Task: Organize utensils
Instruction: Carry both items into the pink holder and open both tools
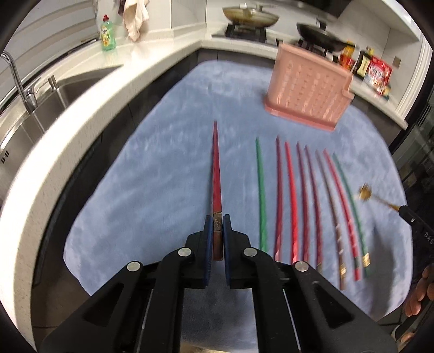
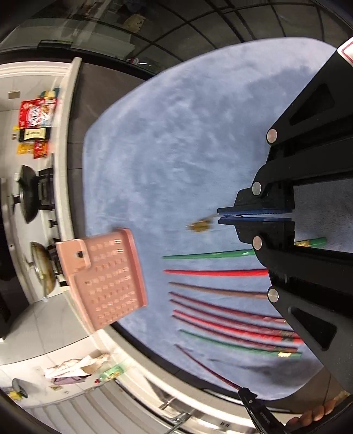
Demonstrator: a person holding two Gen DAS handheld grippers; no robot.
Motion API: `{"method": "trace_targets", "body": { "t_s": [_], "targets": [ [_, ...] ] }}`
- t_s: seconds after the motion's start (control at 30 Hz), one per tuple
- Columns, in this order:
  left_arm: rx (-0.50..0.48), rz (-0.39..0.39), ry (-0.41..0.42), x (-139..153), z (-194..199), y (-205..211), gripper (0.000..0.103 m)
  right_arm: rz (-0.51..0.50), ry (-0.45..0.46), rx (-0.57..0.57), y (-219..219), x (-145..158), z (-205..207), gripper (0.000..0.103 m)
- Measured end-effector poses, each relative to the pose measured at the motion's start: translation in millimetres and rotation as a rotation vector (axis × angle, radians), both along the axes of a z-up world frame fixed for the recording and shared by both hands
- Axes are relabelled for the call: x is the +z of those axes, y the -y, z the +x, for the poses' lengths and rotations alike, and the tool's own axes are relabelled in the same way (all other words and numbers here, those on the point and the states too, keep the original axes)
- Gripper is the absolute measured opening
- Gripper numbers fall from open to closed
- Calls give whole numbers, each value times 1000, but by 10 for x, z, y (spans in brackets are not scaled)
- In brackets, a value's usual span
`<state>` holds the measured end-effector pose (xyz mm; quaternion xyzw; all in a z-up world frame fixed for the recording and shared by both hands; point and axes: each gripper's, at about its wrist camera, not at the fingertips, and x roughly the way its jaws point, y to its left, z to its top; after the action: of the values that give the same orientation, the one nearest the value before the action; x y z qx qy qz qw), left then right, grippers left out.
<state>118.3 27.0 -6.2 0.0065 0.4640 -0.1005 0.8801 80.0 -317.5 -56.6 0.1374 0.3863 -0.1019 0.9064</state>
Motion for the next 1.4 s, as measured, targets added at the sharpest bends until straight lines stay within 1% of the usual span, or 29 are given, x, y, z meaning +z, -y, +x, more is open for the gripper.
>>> {"method": "trace_targets", "body": {
  "t_s": [0.13, 0.23, 0.3, 0.43, 0.73, 0.87, 1.1, 1.2, 1.27, 1.33, 1.4],
  "targets": [
    [5, -15, 48, 275, 87, -9, 7, -11, 50, 1, 52, 264, 51, 2],
    [-1, -11, 105, 532, 180, 17, 7, -37, 86, 4, 64, 451, 114, 2],
    [-6, -5, 154, 725, 283, 44, 7, -51, 112, 6, 87, 564, 156, 2],
    [-12, -9, 220, 1041, 528, 115, 7, -61, 154, 6, 142, 753, 272, 2],
    [-22, -23, 341, 1665, 1059, 309, 7, -29, 228, 29, 249, 1148, 709, 2],
    [-40, -55, 395, 2007, 1223, 439, 7, -25, 266, 29, 299, 1348, 928, 2],
    [-84, -194, 483, 2649, 1480, 705, 7, 2, 317, 6, 438, 1628, 1456, 2],
    [-98, -229, 519, 2825, 1588, 851, 7, -6, 323, -5, 482, 1667, 1684, 2],
    [-109, -238, 530, 2880, 1655, 946, 7, -7, 313, -7, 504, 1649, 1827, 2],
    [-117, -237, 523, 2856, 1729, 1049, 7, -16, 294, -6, 503, 1579, 1968, 2],
    [-126, -237, 503, 2761, 1811, 1139, 7, -27, 266, -3, 489, 1471, 2100, 2]
  ]
}}
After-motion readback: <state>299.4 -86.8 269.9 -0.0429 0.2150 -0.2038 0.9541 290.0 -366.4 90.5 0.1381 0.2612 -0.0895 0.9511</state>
